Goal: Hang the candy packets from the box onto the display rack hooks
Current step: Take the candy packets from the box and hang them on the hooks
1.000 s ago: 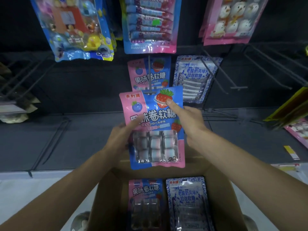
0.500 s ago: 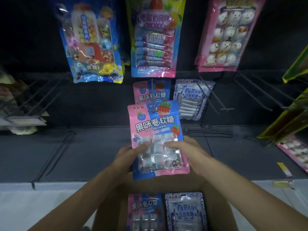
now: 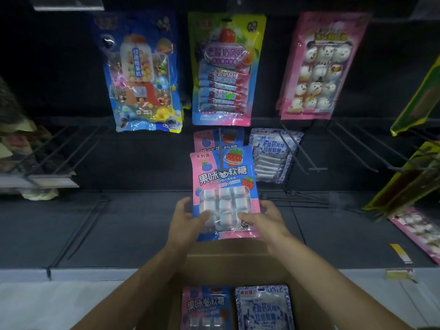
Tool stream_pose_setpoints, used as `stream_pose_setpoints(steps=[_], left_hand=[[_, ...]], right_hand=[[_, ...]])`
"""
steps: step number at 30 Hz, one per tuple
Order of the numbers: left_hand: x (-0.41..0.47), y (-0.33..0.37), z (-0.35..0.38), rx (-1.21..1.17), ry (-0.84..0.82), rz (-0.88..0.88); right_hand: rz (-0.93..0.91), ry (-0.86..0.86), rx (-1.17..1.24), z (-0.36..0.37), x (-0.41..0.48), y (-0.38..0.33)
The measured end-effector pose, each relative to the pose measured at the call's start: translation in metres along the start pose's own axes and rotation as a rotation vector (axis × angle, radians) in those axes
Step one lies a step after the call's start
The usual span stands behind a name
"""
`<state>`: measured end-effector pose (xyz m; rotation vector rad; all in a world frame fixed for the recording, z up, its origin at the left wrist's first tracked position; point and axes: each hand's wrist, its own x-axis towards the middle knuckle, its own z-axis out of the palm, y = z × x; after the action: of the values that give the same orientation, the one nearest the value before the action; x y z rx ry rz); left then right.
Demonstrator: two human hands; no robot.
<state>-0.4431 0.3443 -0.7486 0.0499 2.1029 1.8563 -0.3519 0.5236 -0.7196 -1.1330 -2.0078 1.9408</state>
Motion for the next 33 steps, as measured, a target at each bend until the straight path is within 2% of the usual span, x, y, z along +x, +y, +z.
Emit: stream_pose_setpoints(steps=[6, 9, 18, 27, 33], left_hand=[[0.006, -0.004, -0.001, 0.102, -0.080, 0.055], [0.015, -0.005, 0.001, 0.124, -0.102, 0.050], [0.067, -0.028, -0.007, 0.161, -0.095, -0.018], [0.110, -0.029, 0.014, 0.142, -0.033, 0.014], [0.139, -0.021, 0.019, 0.130, 0.029, 0.006]], right_hand=[[-0.157, 0.129, -0.242, 0.013, 0.011, 0.009], [-0.170, 0.154, -0.301, 0.015, 0.018, 0.010], [-0.027, 0.113, -0.244, 0.038, 0.062, 0.017], [-0.023, 0.168, -0.090, 0.045, 0.121, 0.022], [-0.055, 0.202, -0.105, 0.050, 0.139, 0.014]])
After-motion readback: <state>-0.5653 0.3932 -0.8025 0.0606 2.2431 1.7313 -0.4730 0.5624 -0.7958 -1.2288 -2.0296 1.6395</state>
